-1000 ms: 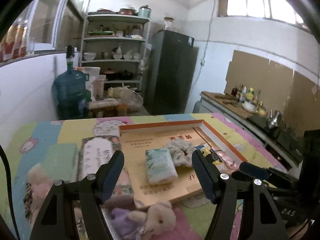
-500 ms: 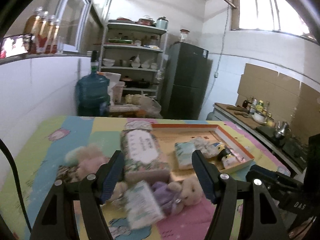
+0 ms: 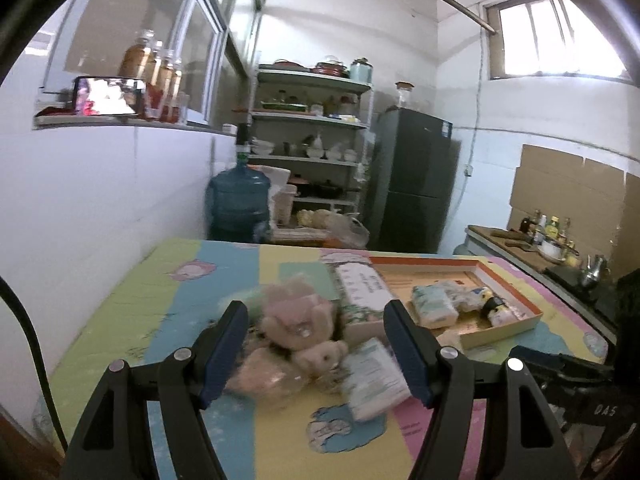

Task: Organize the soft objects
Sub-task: 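Withdraw both open tools from the tray toward the plush toy pile, then reach the right tool to the white wipes pack and close on it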

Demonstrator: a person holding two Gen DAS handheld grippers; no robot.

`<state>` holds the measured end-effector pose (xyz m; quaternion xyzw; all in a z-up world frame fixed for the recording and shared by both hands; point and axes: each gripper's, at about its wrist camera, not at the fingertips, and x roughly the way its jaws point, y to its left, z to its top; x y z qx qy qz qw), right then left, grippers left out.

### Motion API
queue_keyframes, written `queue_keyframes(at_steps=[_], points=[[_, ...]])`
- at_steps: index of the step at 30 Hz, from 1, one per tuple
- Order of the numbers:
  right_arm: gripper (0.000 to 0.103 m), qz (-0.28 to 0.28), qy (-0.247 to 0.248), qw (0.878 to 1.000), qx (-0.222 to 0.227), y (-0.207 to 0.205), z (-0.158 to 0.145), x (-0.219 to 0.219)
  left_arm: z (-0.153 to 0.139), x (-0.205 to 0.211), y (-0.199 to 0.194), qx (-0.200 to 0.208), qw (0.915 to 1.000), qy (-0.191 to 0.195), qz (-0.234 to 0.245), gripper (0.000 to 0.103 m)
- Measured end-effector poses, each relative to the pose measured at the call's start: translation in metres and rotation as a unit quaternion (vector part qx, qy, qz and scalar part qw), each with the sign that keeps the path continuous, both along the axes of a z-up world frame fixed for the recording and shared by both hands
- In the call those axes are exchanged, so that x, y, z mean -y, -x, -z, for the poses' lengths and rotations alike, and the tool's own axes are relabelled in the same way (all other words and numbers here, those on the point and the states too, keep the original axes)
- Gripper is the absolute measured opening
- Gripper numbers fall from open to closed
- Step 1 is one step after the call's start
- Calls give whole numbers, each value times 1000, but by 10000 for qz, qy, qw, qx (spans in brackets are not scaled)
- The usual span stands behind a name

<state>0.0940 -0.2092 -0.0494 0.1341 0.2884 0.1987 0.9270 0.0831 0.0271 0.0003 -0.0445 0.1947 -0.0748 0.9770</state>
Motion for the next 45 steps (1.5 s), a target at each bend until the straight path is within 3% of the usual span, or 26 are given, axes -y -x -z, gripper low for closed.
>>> queue_keyframes(at_steps=[8, 15, 28, 31, 33, 35, 41, 45], points=[[66, -619, -30, 9971, -439, -15, 31, -55, 15, -29, 12, -10, 9996, -21, -294, 70], [66, -873, -392, 9921, -810, -33, 52, -80, 31, -52, 13, -148, 9990, 75, -420, 70], [65, -485, -741, 9900, -1094, -77, 66, -84, 51, -84, 7, -317, 9981, 235, -475, 70], [55, -429, -769, 9900, -1103, -85, 66, -84, 56, -84, -1, -440, 9981, 253, -354, 70], [36, -379, -724, 9904, -1113, -90, 66, -85, 59, -81, -7, -544, 9979, 255, -239, 70], [26, -332, -682, 9911, -1098, -91, 66, -84, 63, -75, -14, -627, 9977, 236, -126, 70], [22, -346, -571, 9948, -767, -70, 58, -79, 72, -51, -33, -847, 9961, 146, 217, 70], [22, -339, -457, 9969, -552, -53, 49, -73, 81, -40, -43, -1043, 9944, 33, 188, 70]])
